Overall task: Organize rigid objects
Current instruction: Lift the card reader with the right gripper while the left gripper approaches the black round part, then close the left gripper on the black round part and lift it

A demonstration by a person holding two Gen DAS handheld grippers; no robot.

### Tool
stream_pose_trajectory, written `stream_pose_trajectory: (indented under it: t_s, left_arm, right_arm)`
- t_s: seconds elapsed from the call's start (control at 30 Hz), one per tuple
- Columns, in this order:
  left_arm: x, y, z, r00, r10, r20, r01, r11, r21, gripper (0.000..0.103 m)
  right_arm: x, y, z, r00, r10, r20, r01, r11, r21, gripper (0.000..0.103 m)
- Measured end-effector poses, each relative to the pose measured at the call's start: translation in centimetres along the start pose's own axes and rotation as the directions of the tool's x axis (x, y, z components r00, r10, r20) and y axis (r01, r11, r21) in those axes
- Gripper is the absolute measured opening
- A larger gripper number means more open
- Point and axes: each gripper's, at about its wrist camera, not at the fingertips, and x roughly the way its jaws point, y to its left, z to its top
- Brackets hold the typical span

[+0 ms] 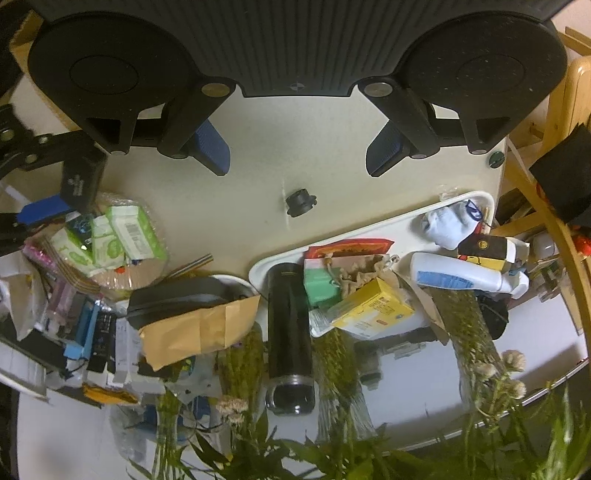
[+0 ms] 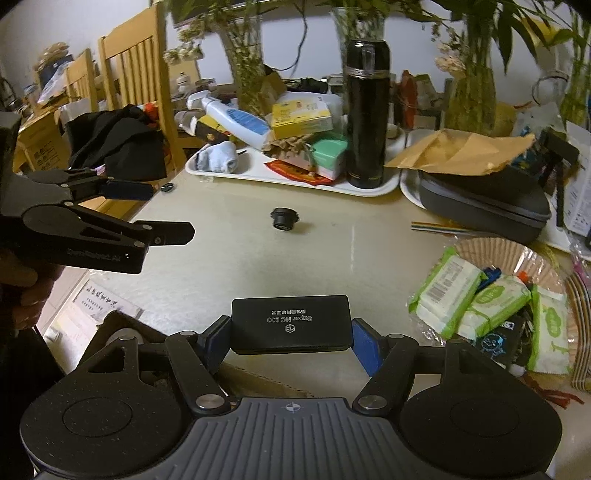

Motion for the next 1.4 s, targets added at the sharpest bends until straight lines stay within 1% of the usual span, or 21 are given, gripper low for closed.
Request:
stream_pose_trajectory:
  t_s: [0.2,0.43,0.57,0.73,0.77,0.8,0.9,1.07,1.17,1.23,1.27,1.33,1.4]
  left_arm:
    - [2.4,0.4,0.3,1.000,-0.001,-0.016,0.001,0.999,0.044,0.081]
    - [6.2,0.6,0.4,0.999,-0.006,-0.049,0.011,0.994,0.112,0.081]
    - [8.3,0.6,0.5,0.999,0.006,-0.045,0.001,0.989,0.146,0.081]
    - [10.7,0.5,0.8,0.999,-0.001,-0.043,0.009,0.983,0.181,0.079]
    - [11.1,0.4,0.9,0.999,-0.001,-0.043,0.009,0.981,0.191,0.077]
    - [11.6,0.4,0.9,0.999,0.000,-0.045,0.010,0.979,0.204,0.071]
    - [13.1,0.1,0.9,0.999,0.012,-0.052,0.001,0.969,0.246,0.063]
    - [14.6,-0.1,1.1,0.999,0.013,-0.049,0.001,0.957,0.289,0.058]
    - [15.4,-0.3,1.2,0.998,0.006,-0.061,0.014,0.948,0.319,0.045]
    - [15.7,-0.4,1.2,0.997,-0.009,-0.072,0.032,0.944,0.327,0.033]
    - [15.7,-0.5,1.3,0.997,-0.007,-0.075,0.031,0.944,0.327,0.031]
    - [15.6,-0.4,1.4,0.996,-0.015,-0.089,0.042,0.949,0.313,0.022]
    - [15.4,-0.2,1.6,0.995,-0.026,-0.101,0.054,0.956,0.288,0.021]
  right_arm:
    - [0.1,-1.0,-0.1,1.000,-0.007,-0.004,0.007,0.999,0.034,0.071]
    - [0.3,-1.4,0.1,1.000,-0.001,-0.009,0.001,0.999,0.050,0.071]
    - [0.6,-1.5,0.1,1.000,0.004,-0.016,-0.003,0.998,0.061,0.071]
    - [0.8,-1.5,0.3,1.000,0.011,-0.021,-0.010,0.998,0.068,0.071]
    - [0.8,-1.5,0.3,1.000,0.014,-0.021,-0.013,0.997,0.071,0.071]
    - [0.8,-1.6,0.3,1.000,0.016,-0.020,-0.015,0.997,0.075,0.071]
    - [0.9,-1.8,0.5,1.000,0.018,-0.021,-0.016,0.997,0.081,0.071]
    - [1.1,-1.8,0.5,0.999,0.027,-0.026,-0.024,0.996,0.082,0.071]
    - [1.1,-1.8,0.6,0.999,0.032,-0.025,-0.029,0.996,0.085,0.071]
    - [1.2,-1.9,0.6,0.999,0.032,-0.026,-0.029,0.996,0.089,0.071]
    - [1.1,-1.9,0.6,0.999,0.032,-0.025,-0.029,0.995,0.091,0.071]
    - [1.1,-1.9,0.6,0.999,0.031,-0.025,-0.029,0.995,0.092,0.071]
    - [1.1,-1.9,0.5,0.999,0.029,-0.025,-0.027,0.995,0.092,0.071]
